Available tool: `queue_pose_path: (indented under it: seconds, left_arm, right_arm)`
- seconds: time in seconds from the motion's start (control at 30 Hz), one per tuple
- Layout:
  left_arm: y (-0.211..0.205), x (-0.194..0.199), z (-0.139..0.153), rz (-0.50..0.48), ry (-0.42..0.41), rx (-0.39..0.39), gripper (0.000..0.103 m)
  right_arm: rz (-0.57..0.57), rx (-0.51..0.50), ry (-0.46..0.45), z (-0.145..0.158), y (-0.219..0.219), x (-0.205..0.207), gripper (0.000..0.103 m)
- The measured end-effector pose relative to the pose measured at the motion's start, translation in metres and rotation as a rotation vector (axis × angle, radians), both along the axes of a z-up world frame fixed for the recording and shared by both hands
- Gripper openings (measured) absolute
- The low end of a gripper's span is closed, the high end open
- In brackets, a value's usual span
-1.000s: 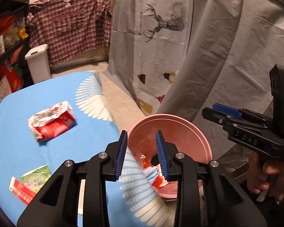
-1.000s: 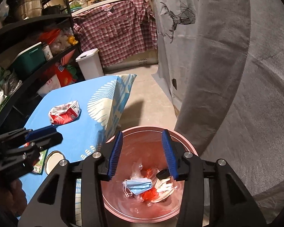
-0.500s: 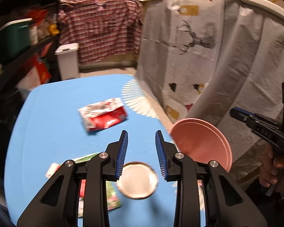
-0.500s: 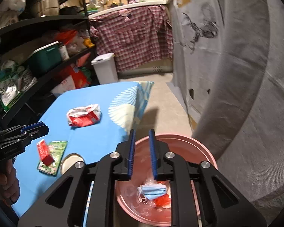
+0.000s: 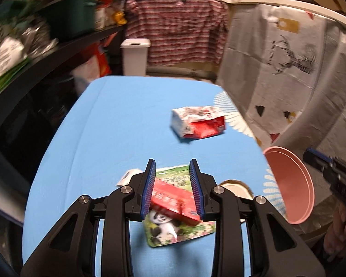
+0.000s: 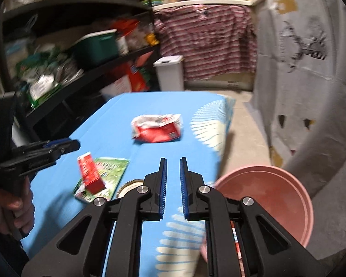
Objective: Collect trash
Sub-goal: 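Move the left tool to the red toothpaste box on the green packet, then grasp the red toothpaste box with the left tool and lift it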
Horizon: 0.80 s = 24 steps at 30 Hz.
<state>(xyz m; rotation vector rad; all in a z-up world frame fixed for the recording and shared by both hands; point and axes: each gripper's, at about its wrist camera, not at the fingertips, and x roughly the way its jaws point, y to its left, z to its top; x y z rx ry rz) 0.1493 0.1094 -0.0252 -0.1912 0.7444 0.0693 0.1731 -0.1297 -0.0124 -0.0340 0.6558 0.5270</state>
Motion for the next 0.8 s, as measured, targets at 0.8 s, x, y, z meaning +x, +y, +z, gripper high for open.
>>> queue_pose_path:
  seconds: [0.8]
  left_arm:
    - [0.004, 0.02, -0.053, 0.142, 0.19, -0.087, 0.067]
  right_arm:
    - [0.106, -0.164, 0.223, -0.077, 0.058, 0.028, 0.026]
